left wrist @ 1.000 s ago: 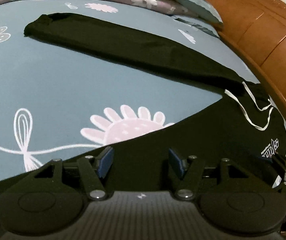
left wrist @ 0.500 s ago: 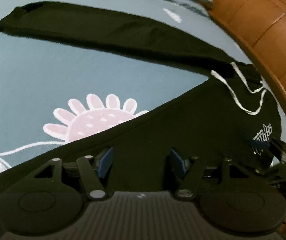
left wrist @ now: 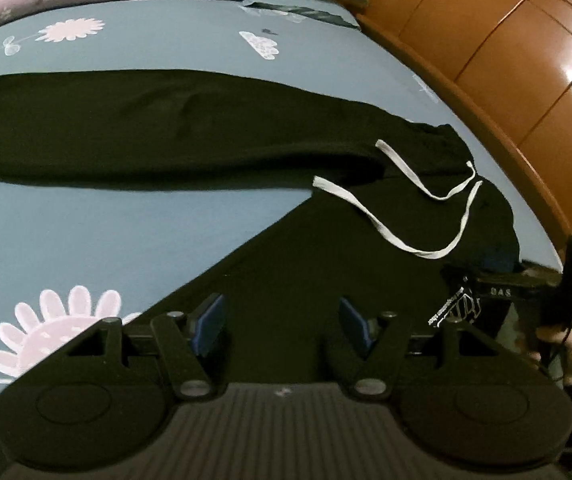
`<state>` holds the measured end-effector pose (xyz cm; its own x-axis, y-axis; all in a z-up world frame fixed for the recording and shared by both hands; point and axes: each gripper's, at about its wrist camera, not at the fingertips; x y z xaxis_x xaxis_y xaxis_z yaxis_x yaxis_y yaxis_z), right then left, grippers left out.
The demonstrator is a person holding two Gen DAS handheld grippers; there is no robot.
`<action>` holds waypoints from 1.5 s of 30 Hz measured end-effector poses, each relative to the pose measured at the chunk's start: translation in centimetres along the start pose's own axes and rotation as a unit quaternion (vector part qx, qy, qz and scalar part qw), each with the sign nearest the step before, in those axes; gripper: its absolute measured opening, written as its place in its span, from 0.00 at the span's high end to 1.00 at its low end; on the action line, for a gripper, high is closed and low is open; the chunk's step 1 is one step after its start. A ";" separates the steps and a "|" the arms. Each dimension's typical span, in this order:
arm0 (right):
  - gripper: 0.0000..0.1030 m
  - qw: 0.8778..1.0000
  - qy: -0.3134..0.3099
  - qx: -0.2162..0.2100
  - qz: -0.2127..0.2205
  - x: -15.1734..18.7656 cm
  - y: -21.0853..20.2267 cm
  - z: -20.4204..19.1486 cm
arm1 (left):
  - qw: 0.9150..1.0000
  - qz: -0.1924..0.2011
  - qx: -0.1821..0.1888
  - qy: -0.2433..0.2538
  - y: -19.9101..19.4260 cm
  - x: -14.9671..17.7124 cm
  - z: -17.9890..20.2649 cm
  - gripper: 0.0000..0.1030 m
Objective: Fold clothes
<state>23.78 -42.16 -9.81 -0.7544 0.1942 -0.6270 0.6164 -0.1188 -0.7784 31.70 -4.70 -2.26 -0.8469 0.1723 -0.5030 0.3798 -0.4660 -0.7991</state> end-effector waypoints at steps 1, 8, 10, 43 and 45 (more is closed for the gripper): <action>0.00 1.000 -0.001 -0.009 0.010 0.6 -0.2 0.3 | 1.000 -0.003 -0.006 -0.003 0.3 0.1 0.1 0.38; 0.00 0.999 -0.046 0.003 -0.003 2.2 -0.8 0.1 | 0.999 -0.029 -0.002 -0.027 3.5 0.1 1.5 0.39; 0.00 0.999 -0.047 0.007 -0.011 1.8 -0.5 0.0 | 1.000 -0.028 0.004 -0.014 4.2 0.1 2.2 0.39; 0.00 0.981 0.068 0.177 -0.034 0.3 -12.1 -11.5 | 0.991 -0.058 0.123 0.018 0.7 0.6 -12.1 0.38; 0.00 0.980 0.070 0.182 -0.029 -0.1 -12.7 -11.7 | 0.990 -0.048 0.133 0.027 0.3 0.0 -12.1 0.37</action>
<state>18.69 -29.24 0.53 -0.7314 0.3394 -0.5916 0.4329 -0.4392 -0.7872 36.27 5.70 -6.47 -0.8508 0.2694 -0.4512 0.1808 -0.6561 -0.7327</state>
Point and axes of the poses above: each gripper's, at about its wrist camera, not at the fingertips, and y roughly the way its jaws point, z to its right, x to its underside, and after that the axes turned 4 degrees about -y, right-handed
